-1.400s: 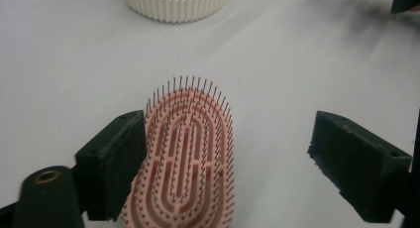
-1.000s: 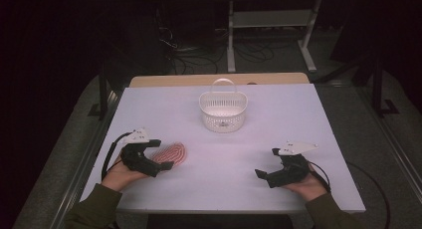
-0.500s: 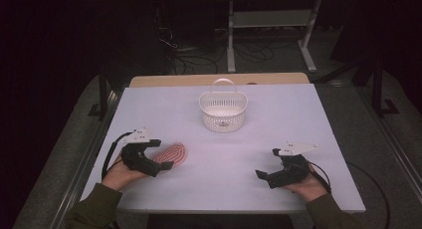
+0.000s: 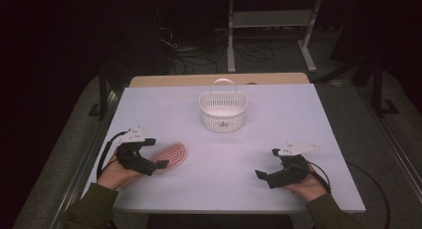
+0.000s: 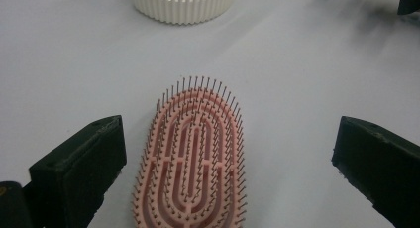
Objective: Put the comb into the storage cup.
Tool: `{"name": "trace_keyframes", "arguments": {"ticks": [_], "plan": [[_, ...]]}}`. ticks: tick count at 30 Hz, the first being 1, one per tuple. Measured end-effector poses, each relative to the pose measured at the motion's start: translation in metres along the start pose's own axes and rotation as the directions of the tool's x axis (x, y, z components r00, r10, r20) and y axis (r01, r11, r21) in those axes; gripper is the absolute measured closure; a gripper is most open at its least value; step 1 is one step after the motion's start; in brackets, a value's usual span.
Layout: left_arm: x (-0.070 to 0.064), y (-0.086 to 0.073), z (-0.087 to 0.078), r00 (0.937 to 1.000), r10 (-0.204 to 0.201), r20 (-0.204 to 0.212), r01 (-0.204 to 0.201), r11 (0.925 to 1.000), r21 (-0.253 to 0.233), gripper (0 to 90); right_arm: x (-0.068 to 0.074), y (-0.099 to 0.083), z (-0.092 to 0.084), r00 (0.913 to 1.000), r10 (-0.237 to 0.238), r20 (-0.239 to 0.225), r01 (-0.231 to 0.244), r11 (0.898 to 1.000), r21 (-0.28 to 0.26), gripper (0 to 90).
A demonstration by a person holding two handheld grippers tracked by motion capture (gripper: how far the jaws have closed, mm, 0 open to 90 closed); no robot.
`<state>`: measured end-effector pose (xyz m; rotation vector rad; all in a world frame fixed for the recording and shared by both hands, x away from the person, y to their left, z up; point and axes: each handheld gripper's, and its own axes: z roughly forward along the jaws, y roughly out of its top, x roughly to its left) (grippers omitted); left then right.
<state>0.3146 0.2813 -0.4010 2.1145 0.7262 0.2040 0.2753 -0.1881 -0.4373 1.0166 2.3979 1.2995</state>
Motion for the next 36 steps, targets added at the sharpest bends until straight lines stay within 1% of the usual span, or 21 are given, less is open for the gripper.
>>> {"name": "trace_keyframes", "arguments": {"ticks": [4,8,10,14,18,21,22,26,29,36], "plan": [[0.001,-0.001,-0.001,1.0,0.0,-0.002,0.0,1.0,-0.001,0.1,0.0,0.0,0.0,1.0,0.0,-0.001,0.0,1.0,0.0,1.3],[0.004,-0.003,-0.003,0.9999,0.0,-0.013,0.0,1.0,0.003,0.1,0.0,0.0,0.0,1.0,0.001,-0.001,-0.001,1.0,-0.001,1.3],[0.005,-0.004,-0.004,0.9998,0.007,-0.02,-0.006,1.0,0.003,0.1,0.0,0.0,0.0,1.0,0.003,0.001,-0.003,1.0,-0.003,1.3],[0.008,-0.007,-0.008,0.9994,0.005,-0.033,-0.005,0.9999,0.01,0.2,0.0,0.0,0.0,1.0,0.004,0.002,-0.004,1.0,-0.002,1.3],[0.011,-0.008,-0.01,0.9994,0.003,-0.035,-0.003,1.0,0.007,1.1,0.0,0.0,0.0,1.0,0.004,0.0,-0.004,1.0,0.001,1.3],[0.013,-0.01,-0.012,0.9992,-0.005,-0.039,0.006,1.0,0.001,2.4,0.0,0.0,0.001,1.0,0.005,0.001,-0.005,1.0,0.001,1.3],[0.015,-0.01,-0.013,0.999,-0.001,-0.044,0.001,1.0,0.004,2.4,0.0,-0.001,0.0,1.0,0.006,0.002,-0.006,1.0,0.001,1.3],[0.016,-0.011,-0.015,0.9987,-0.008,-0.051,0.008,1.0,0.0,2.3,0.0,-0.001,0.0,1.0,0.007,0.003,-0.007,1.0,0.0,1.3],[0.018,-0.013,-0.017,0.9981,-0.007,-0.061,0.008,1.0,0.005,2.3,0.0,-0.002,-0.001,1.0,0.009,0.004,-0.009,1.0,0.001,1.3],[0.022,-0.016,-0.021,0.9976,-0.005,-0.069,0.006,0.9999,0.013,2.1,0.0,-0.001,-0.001,1.0,0.008,0.003,-0.008,1.0,-0.002,1.3]]}}
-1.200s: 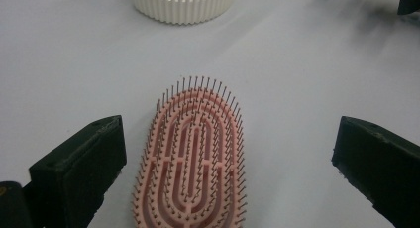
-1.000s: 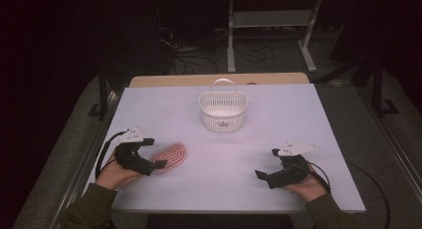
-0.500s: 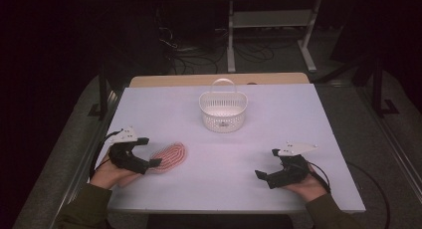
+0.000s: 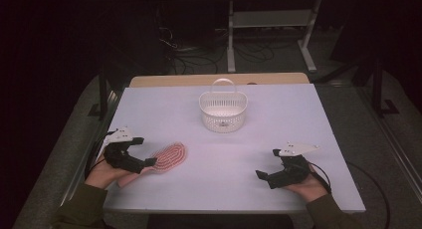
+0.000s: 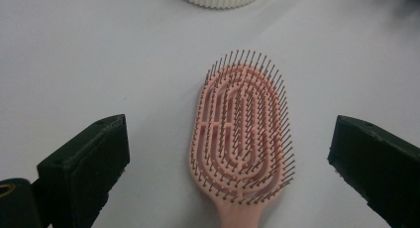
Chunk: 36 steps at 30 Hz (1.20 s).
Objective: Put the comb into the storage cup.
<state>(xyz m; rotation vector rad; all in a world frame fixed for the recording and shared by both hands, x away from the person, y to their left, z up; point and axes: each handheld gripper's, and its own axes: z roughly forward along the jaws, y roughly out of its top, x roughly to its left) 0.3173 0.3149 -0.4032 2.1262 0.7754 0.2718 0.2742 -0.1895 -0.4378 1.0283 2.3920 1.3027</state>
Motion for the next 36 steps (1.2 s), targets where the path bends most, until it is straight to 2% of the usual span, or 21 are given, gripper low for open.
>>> {"name": "trace_keyframes", "arguments": {"ticks": [7,16,19,26,36], "plan": [[0.003,-0.001,-0.003,0.9999,0.003,-0.017,-0.003,0.9997,0.023,0.3,0.0,0.0,0.0,1.0,-0.001,0.001,0.001,1.0,0.0,1.3],[0.004,-0.001,0.0,0.9995,0.026,-0.017,-0.024,0.9938,0.109,0.0,0.001,0.0,-0.002,1.0,-0.007,0.003,0.007,1.0,-0.003,1.3],[0.003,-0.001,0.003,0.9991,0.039,-0.015,-0.036,0.9873,0.155,0.0,0.0,0.0,-0.002,1.0,-0.004,0.004,0.004,1.0,-0.004,1.3],[0.003,-0.002,0.005,0.9991,0.04,-0.012,-0.037,0.9812,0.189,0.0,0.0,0.0,-0.001,1.0,-0.005,0.004,0.005,1.0,-0.002,1.3],[0.005,-0.002,0.007,0.9992,0.04,-0.007,-0.037,0.9673,0.251,0.0,-0.001,-0.001,-0.002,1.0,-0.001,0.005,0.001,1.0,-0.006,1.3]]}}
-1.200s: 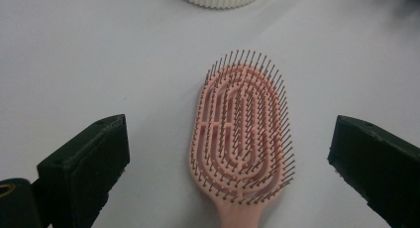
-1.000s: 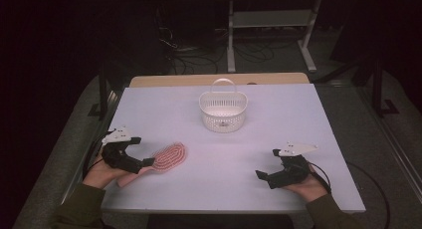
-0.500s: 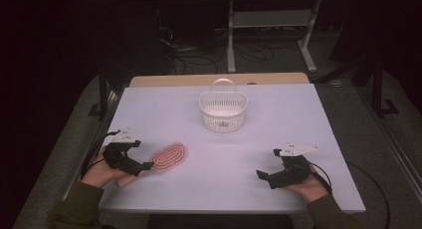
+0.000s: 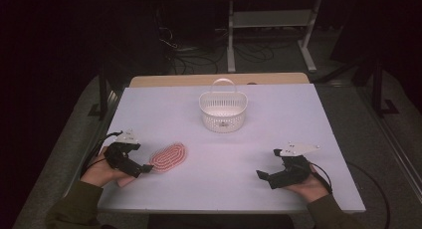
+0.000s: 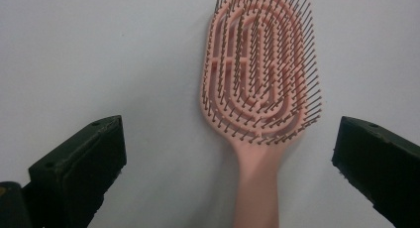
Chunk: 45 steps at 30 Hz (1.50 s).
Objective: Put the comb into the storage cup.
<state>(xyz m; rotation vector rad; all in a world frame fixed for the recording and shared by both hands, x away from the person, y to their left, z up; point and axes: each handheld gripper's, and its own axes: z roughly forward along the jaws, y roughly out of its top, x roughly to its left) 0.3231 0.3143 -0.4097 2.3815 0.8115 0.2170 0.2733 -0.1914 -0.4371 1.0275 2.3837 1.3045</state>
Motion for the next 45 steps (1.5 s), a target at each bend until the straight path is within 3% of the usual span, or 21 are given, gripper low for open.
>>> {"name": "trace_keyframes", "arguments": {"ticks": [20,45], "plan": [[-0.001,0.0,0.007,0.9998,0.018,0.0,-0.018,0.9935,0.113,0.5,0.0,0.0,-0.001,1.0,-0.001,0.005,0.001,1.0,-0.002,1.3],[-0.006,0.0,0.012,0.9992,0.026,0.031,-0.031,0.9817,0.188,30.9,0.0,0.0,-0.001,1.0,-0.003,0.008,0.003,1.0,0.0,1.3]]}}
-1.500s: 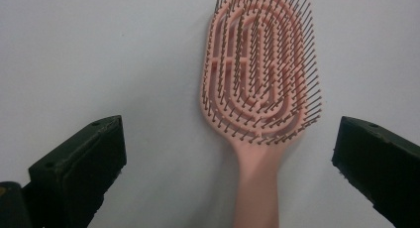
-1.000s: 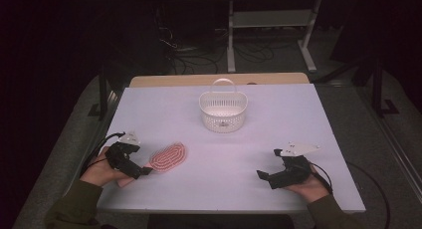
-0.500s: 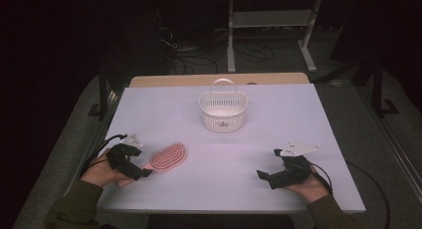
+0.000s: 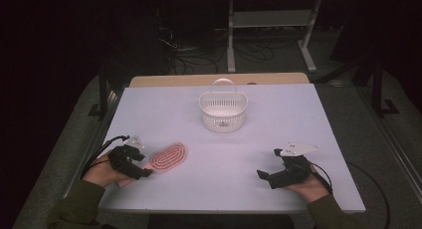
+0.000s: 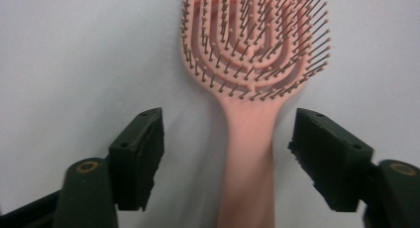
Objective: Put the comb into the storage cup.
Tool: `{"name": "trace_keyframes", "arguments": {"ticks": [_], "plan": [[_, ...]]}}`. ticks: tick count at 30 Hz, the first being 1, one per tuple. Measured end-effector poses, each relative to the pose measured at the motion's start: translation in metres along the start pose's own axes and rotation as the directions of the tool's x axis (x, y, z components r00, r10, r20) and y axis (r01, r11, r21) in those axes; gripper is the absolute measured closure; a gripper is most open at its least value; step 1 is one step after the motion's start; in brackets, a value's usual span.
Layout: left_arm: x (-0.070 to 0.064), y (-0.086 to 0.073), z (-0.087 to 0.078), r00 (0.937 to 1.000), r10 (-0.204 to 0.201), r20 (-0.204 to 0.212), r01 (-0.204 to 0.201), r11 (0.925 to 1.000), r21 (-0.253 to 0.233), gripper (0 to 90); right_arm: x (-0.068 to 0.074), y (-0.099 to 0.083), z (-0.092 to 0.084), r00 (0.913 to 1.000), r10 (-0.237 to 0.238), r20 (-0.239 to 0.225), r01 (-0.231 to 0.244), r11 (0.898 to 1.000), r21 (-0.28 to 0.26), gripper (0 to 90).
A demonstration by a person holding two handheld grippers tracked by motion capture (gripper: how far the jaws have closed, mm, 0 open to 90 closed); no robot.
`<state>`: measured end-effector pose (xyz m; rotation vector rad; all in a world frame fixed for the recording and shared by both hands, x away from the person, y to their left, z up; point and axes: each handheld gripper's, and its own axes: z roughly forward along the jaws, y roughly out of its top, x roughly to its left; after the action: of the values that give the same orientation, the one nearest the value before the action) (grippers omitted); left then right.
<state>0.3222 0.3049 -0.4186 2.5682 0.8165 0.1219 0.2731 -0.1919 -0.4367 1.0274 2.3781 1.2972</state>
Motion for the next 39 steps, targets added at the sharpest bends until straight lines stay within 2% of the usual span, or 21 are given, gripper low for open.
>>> {"name": "trace_keyframes", "arguments": {"ticks": [9,16,29,39], "plan": [[-0.0028,0.0023,0.0017,0.9999,0.009,0.007,-0.009,0.9998,0.02,40.4,0.0001,0.0002,-0.0001,1.0,-0.002,0.0,0.002,1.0,-0.001,1.3],[-0.0044,0.0032,0.0035,0.9997,0.025,0.008,-0.025,0.9988,0.041,53.5,0.0,0.0003,-0.0003,1.0,0.0,0.001,0.0,1.0,0.0,1.3],[-0.0079,0.0063,0.0053,0.9988,0.046,-0.018,-0.044,0.9969,0.066,62.0,0.0,0.0005,-0.0004,1.0,-0.001,0.002,0.001,1.0,-0.001,1.3],[-0.0091,0.0075,0.0057,0.9982,0.055,-0.022,-0.054,0.9956,0.077,68.1,0.0005,0.0005,-0.0009,1.0,-0.003,0.003,0.003,1.0,-0.001,1.3]]}}
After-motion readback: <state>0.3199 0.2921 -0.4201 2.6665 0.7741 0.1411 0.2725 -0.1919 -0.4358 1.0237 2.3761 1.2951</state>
